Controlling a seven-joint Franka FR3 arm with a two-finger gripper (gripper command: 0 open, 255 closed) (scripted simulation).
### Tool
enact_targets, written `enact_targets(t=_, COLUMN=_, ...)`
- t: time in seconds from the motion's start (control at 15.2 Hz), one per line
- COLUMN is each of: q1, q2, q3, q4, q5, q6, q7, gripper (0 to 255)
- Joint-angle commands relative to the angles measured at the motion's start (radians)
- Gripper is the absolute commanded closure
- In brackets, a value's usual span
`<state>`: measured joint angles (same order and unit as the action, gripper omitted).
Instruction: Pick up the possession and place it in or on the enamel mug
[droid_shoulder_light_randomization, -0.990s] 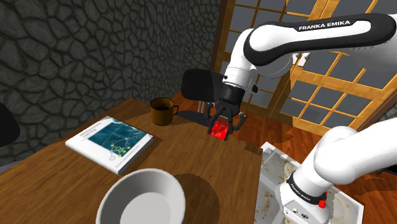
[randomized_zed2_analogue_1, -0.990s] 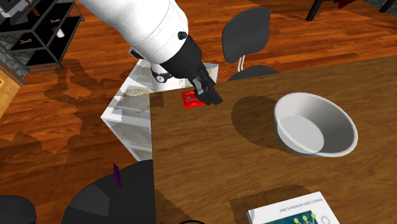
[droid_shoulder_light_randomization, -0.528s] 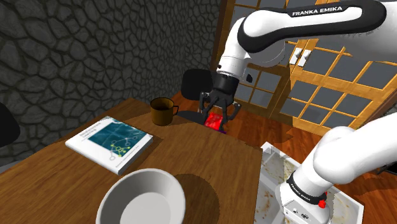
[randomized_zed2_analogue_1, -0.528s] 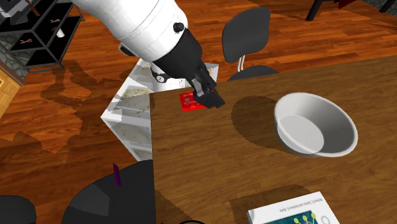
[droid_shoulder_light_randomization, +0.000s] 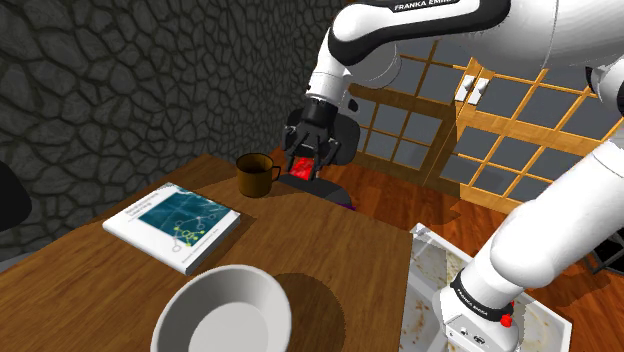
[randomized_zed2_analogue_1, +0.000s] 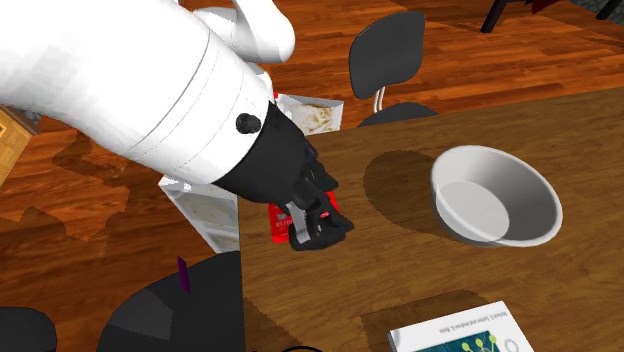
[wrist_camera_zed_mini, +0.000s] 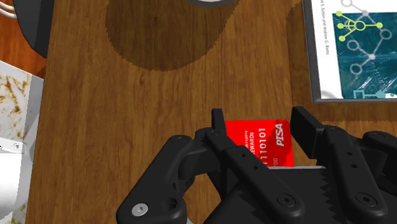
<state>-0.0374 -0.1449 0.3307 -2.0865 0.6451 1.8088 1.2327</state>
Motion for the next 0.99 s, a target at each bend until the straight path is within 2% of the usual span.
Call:
enact_targets(t=0.0, q1=-0.004, q2=0.094, q3=0.005, q4=0.097, q5=-0.030, q6=0.002, q7=0.018, gripper=255)
enact_targets(t=0.4, q1=0.006, q2=0.346, q3=0.006, q4=0.401, q5=-0.121, q6=-0.036, q7=0.081, gripper=255)
enact_targets(t=0.73, q1=0.038, q2=0.580, q3=-0.002, q4=0.726, q5=-0.199, q6=-0.116, q7=0.146, gripper=255)
enact_targets(t=0.92, q1=0.039, q2=0.581, q3=-0.005, q4=0.690, q5=-0.196, q6=-0.083, q7=0.128, gripper=255)
